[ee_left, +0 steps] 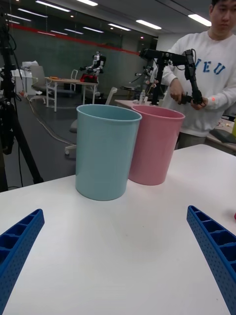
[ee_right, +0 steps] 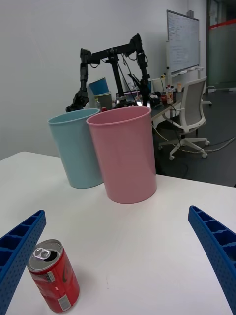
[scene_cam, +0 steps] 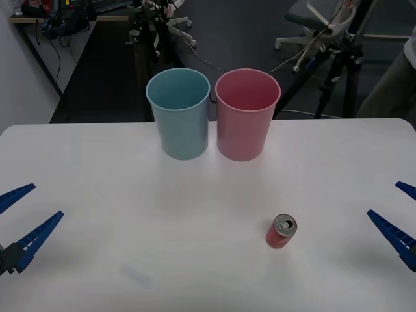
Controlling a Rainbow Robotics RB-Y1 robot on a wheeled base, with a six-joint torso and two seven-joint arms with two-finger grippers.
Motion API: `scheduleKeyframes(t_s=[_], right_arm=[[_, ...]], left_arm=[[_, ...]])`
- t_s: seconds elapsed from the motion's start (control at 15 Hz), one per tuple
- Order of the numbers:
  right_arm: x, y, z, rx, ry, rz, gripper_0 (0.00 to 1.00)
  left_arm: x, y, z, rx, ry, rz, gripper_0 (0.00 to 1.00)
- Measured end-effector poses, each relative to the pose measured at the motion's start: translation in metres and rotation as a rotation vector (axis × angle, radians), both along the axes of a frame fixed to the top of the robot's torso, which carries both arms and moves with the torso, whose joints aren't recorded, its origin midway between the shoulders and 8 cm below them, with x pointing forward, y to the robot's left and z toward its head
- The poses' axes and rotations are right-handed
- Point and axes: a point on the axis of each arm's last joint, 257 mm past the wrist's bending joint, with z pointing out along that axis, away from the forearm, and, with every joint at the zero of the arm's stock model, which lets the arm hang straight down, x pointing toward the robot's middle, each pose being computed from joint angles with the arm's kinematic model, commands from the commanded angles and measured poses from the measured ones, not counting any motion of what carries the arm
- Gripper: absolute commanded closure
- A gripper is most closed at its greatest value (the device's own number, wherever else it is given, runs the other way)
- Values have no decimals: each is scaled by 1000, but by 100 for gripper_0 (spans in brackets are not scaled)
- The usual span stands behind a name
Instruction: Grasp the object on the table and drop it into the matching bin: aluminum can to the light blue bin, PET bottle to the pink bin.
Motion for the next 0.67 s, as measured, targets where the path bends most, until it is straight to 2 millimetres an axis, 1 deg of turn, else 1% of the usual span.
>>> scheduleKeyframes(t_s=[0.13, 0.2, 0.47, 0.67], right_arm=[[0, 1, -1, 4, 2, -1, 0], [-4, 8, -12, 29, 20, -5, 0], [-10, 14, -15, 21, 24, 3, 0], [-26, 20, -28, 8, 44, 31, 0]], left_arm=[[0, 0, 0, 0, 0, 0, 0], [0, 0, 0, 0, 0, 0, 0], [0, 0, 0, 0, 0, 0, 0], [0, 0, 0, 0, 0, 0, 0]])
